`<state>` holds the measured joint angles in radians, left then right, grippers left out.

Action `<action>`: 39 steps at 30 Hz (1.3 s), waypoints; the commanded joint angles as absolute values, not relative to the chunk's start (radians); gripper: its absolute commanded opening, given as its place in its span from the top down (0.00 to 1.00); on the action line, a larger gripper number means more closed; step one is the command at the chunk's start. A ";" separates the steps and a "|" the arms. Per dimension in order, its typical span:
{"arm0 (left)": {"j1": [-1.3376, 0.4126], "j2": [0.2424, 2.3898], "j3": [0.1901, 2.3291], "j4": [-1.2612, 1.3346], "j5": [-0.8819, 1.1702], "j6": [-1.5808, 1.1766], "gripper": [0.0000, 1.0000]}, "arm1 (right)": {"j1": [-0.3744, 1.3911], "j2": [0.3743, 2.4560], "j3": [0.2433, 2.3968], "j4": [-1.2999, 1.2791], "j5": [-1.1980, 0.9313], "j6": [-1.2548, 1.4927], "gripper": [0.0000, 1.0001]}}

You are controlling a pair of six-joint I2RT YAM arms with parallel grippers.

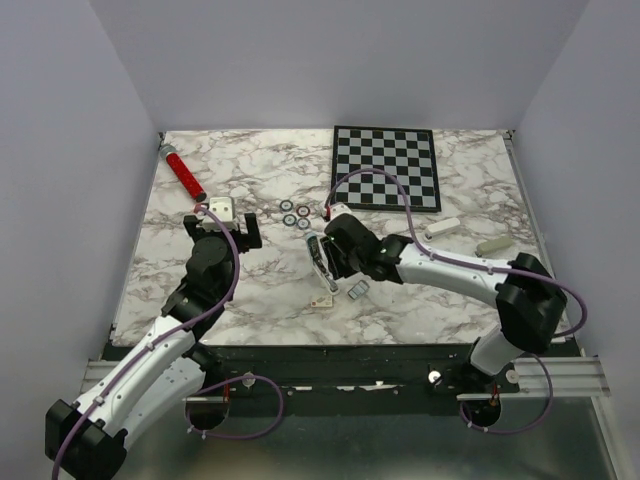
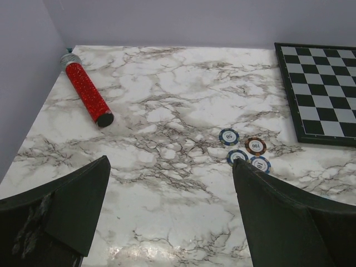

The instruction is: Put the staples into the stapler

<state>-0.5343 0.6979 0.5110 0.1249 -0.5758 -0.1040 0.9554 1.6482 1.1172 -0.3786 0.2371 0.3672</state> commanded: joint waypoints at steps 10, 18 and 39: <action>-0.528 0.940 0.663 0.006 -0.201 -0.323 0.01 | 0.976 1.499 0.798 -0.009 0.156 0.299 0.45; -0.485 1.107 0.762 -0.025 -0.055 -0.472 0.01 | 0.991 1.534 0.735 0.164 0.134 0.278 0.45; -0.394 1.338 0.799 0.055 0.316 -0.480 0.10 | 0.996 1.612 0.699 0.230 0.173 0.265 0.61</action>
